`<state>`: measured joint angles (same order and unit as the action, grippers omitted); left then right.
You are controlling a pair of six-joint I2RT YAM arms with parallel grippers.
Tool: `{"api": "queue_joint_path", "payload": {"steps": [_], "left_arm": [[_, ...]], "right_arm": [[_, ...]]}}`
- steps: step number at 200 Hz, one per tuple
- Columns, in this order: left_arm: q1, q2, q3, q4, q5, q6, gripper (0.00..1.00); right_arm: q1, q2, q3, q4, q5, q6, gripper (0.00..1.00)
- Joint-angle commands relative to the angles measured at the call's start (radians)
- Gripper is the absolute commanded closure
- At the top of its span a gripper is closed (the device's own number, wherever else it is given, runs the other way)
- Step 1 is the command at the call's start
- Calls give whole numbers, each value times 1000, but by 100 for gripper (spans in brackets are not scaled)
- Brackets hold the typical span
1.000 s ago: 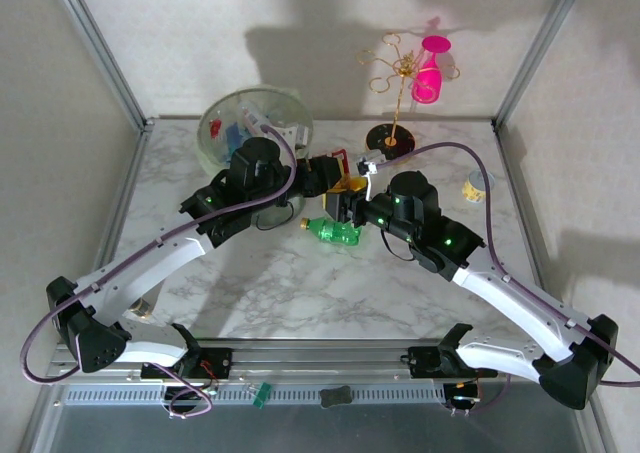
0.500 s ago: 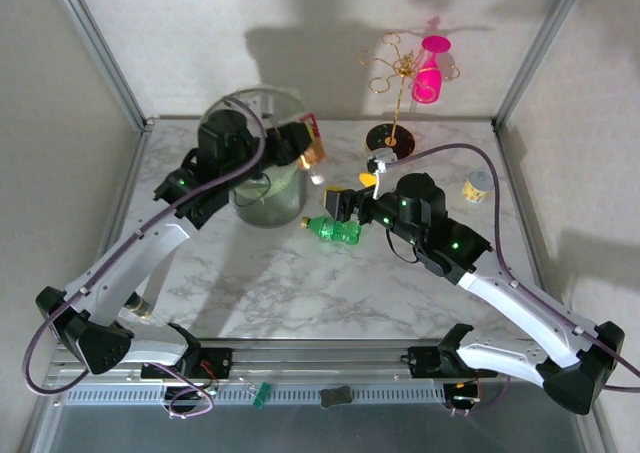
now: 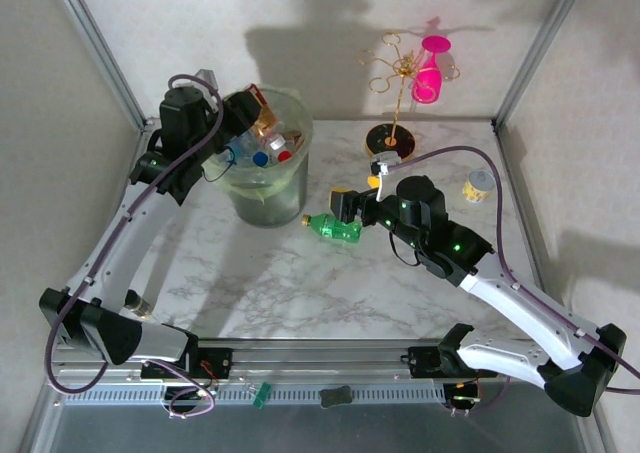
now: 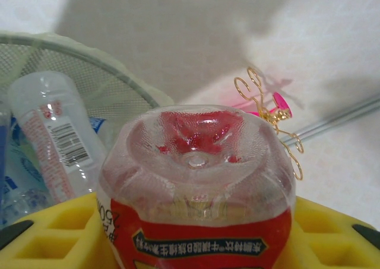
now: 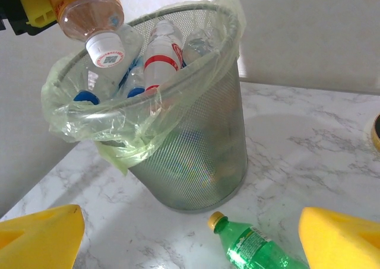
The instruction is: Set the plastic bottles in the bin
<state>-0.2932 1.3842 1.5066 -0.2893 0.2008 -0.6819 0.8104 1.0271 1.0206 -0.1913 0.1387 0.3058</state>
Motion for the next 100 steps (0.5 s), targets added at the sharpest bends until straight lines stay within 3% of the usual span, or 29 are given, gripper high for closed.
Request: {"api": "queue_joint_path", "payload": {"steps": [1, 30, 74, 100], "left_arm": [[5, -29, 2, -19, -109, -5, 59], [7, -72, -56, -21, -227, 21, 59], [5, -61, -82, -105, -234, -44, 59], [0, -99, -142, -141, -266, -150, 58]], "right_arm": [[7, -3, -18, -2, 26, -10, 7], [8, 14, -18, -2, 17, -12, 6], [7, 35, -17, -14, 24, -20, 6], [7, 44, -25, -11, 29, -23, 6]]}}
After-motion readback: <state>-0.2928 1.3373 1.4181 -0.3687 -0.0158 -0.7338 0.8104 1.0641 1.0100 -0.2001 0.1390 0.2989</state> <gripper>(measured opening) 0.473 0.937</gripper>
